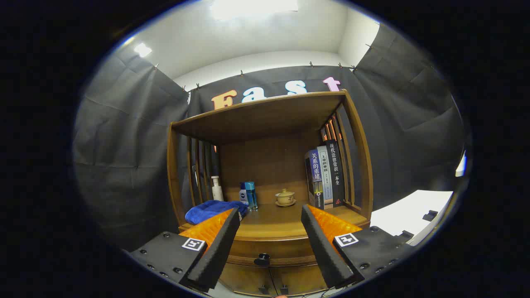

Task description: Pull open the drawer, take out the items inside it, and place them on the countertop above the cabinet.

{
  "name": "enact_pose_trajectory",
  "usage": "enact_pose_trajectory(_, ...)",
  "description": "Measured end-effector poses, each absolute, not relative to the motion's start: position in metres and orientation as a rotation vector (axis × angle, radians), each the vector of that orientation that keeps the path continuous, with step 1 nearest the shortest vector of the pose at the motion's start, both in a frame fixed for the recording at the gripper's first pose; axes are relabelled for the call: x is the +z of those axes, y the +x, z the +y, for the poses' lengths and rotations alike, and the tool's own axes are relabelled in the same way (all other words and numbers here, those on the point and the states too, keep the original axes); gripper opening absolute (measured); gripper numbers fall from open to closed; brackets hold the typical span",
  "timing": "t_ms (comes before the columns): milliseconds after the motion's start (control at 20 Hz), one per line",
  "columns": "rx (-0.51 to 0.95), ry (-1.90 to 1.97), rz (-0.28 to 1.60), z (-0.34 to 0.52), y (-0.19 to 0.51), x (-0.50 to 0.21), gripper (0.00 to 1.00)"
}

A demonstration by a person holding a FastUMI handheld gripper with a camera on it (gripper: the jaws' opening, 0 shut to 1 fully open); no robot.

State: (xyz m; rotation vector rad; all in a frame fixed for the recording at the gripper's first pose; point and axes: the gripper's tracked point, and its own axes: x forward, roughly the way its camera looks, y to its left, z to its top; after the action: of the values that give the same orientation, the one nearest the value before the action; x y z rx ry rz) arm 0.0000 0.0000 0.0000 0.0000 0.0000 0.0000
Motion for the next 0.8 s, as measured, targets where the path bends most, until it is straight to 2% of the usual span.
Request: enact_pose_trajectory(800, -0.003, -0.027, -0.024, 0.006, -0.002, 0.008, 0.98)
